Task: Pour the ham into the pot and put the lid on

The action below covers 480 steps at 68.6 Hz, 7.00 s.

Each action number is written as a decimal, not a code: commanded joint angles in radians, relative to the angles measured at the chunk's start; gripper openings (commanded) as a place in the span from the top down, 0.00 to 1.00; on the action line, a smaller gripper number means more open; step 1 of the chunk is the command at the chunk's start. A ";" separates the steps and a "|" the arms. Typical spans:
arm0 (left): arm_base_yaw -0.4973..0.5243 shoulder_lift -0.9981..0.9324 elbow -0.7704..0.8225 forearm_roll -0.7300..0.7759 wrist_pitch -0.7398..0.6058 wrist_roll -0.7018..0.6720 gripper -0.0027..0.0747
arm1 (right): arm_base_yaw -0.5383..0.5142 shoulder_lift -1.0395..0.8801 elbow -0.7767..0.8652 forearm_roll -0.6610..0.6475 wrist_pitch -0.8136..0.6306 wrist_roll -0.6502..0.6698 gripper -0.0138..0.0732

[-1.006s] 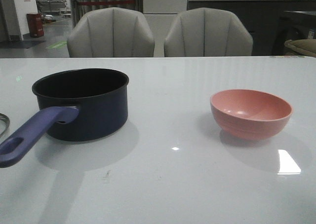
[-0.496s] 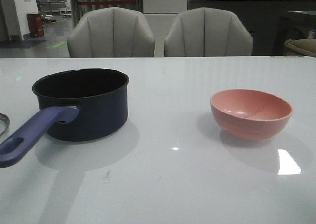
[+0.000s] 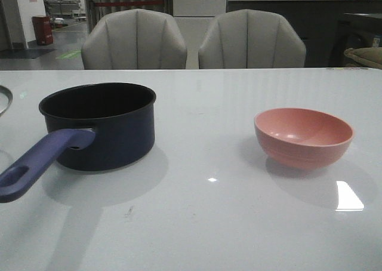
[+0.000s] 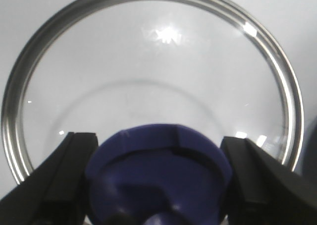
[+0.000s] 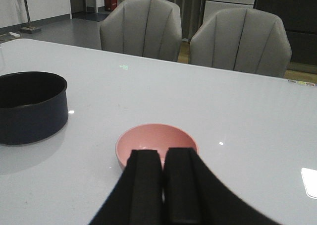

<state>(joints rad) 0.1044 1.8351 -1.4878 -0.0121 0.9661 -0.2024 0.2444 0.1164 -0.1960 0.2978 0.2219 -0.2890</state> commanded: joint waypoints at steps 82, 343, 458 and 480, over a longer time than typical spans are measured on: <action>-0.439 0.143 -0.429 -0.059 0.175 0.163 0.63 | 0.001 0.012 -0.026 0.007 -0.076 -0.011 0.66; -0.438 -1.087 0.601 -0.063 -0.367 0.272 0.07 | 0.001 0.012 -0.026 0.007 -0.076 -0.011 0.66; -0.037 -1.860 1.497 -0.029 -0.973 0.109 0.80 | 0.001 0.012 -0.026 0.007 -0.076 -0.011 0.66; -0.125 -1.860 1.514 0.023 -0.982 0.109 0.80 | 0.001 0.012 -0.026 0.007 -0.070 -0.011 0.66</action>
<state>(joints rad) 0.0137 -0.0040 0.0042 0.0057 0.0780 -0.0806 0.2444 0.1164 -0.1960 0.2978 0.2219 -0.2890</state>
